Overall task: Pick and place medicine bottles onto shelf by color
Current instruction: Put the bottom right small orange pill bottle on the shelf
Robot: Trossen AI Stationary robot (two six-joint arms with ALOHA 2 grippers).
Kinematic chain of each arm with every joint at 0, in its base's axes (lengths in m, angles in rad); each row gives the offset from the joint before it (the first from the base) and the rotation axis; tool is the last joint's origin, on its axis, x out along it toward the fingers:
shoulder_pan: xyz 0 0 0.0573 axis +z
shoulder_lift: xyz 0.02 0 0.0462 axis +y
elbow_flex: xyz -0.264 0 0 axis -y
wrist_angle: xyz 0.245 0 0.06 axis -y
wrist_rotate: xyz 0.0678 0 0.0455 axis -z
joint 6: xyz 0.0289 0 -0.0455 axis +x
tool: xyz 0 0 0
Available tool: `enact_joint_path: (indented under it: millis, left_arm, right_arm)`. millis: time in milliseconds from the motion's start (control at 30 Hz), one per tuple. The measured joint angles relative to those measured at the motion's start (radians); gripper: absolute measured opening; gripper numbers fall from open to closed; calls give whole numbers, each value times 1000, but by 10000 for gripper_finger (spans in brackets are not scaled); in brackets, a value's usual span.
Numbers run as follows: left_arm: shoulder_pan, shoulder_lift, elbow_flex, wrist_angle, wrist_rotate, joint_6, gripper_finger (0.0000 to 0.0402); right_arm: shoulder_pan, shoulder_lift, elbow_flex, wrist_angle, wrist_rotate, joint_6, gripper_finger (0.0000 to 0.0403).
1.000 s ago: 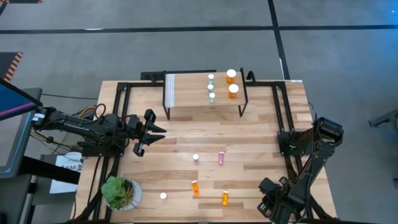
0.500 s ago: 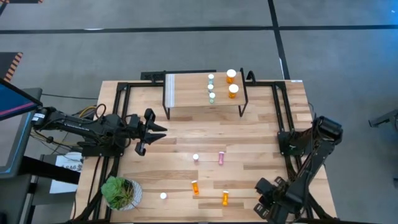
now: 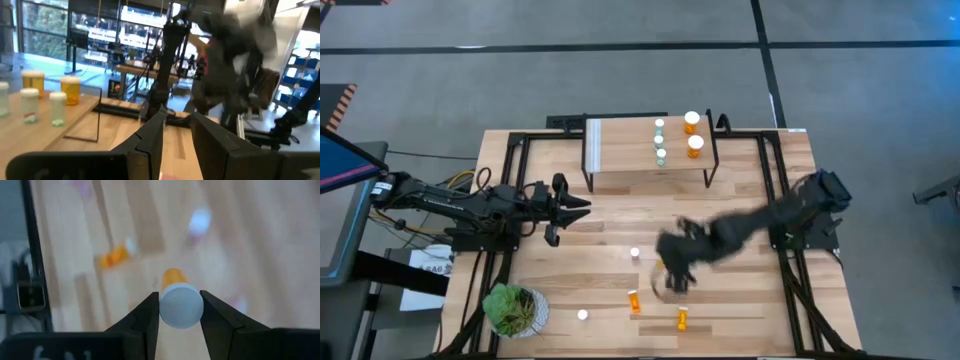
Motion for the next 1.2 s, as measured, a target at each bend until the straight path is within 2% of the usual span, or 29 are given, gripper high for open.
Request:
enact_joint_path:
  millis: [133,233,367,533,733,867,1000,1067,1200]
  left_arm:
    - [0,0,0,-17,-7,-1,89]
    - [0,0,0,-38,-56,-17,89]
    - [0,0,0,-76,-96,-51,89]
    - [0,0,0,-105,-103,-72,89]
    - [0,0,0,-105,-149,-76,89]
    - [0,0,0,-106,-191,-79,89]
    - [0,0,0,-109,-181,-96,89]
    - [-4,0,0,-117,-175,-98,89]
    - [-11,0,0,-138,-181,-98,89]
  right_arm:
    - [-201,0,166,-43,-81,-249,142]
    - [-365,5,300,-77,-113,-372,142]
    - [-569,13,430,-83,-204,-471,144]
    - [-751,12,497,-62,-321,-513,148]
    - [-828,58,534,-88,-392,-568,148]
    - [-844,162,664,-146,-410,-604,149]
    - [-859,301,821,-238,-412,-634,150]
    - [-875,305,779,-203,-417,-635,150]
    - [-920,336,783,-244,-412,-634,151]
